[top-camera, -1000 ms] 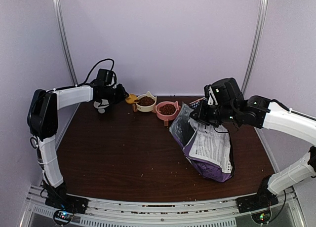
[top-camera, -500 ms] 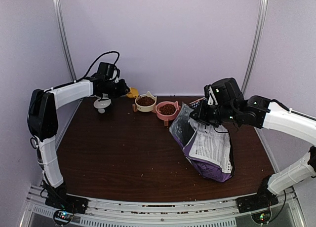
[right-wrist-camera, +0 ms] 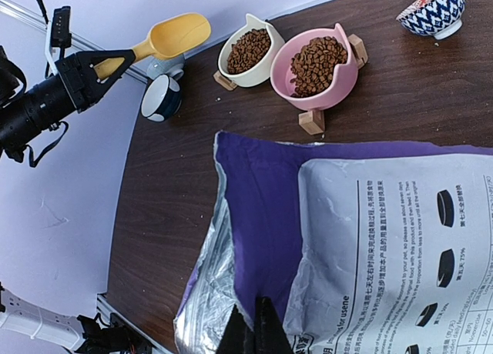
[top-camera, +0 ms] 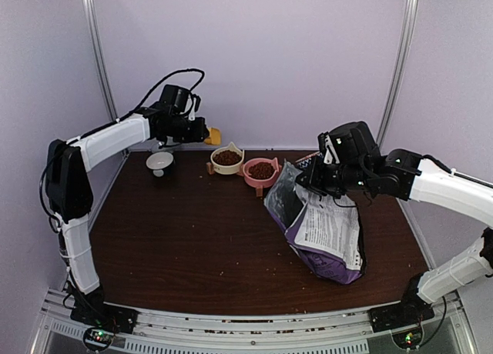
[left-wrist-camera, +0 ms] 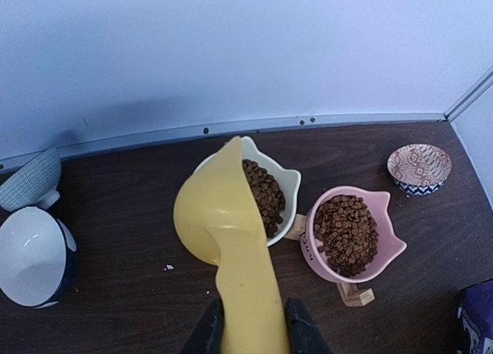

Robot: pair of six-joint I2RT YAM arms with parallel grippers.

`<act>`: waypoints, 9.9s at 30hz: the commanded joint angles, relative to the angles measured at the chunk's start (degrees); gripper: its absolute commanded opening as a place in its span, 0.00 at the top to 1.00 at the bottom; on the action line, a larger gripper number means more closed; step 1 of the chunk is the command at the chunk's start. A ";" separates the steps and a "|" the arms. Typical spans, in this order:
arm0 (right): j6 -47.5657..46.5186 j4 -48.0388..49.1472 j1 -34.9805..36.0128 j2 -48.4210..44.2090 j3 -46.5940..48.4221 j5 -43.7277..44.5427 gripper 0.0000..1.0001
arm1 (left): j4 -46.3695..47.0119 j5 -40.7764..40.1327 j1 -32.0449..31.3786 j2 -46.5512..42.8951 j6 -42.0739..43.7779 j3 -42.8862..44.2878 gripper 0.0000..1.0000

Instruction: Serve the pet food

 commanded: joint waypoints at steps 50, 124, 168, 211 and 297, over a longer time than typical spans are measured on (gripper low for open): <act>-6.72 -4.09 20.75 11.58 18.78 10.08 0.61 | 23.04 -14.45 -35.97 -40.71 2.48 -54.77 1.00; -5.34 23.15 -12.19 8.82 -25.13 -13.09 1.00 | 10.07 26.60 -35.48 -13.56 20.94 -36.96 1.00; -5.59 11.36 -12.35 3.01 -26.52 5.02 1.00 | 15.83 53.30 -29.52 -31.13 -1.01 -46.96 1.00; -17.00 -1.26 15.63 2.37 2.73 2.89 0.36 | 36.11 45.07 -23.97 -38.20 -32.41 -57.09 1.00; -20.28 -0.11 13.23 -19.10 -17.05 -1.42 1.00 | 55.75 38.57 -2.06 -37.89 -44.87 -61.06 1.00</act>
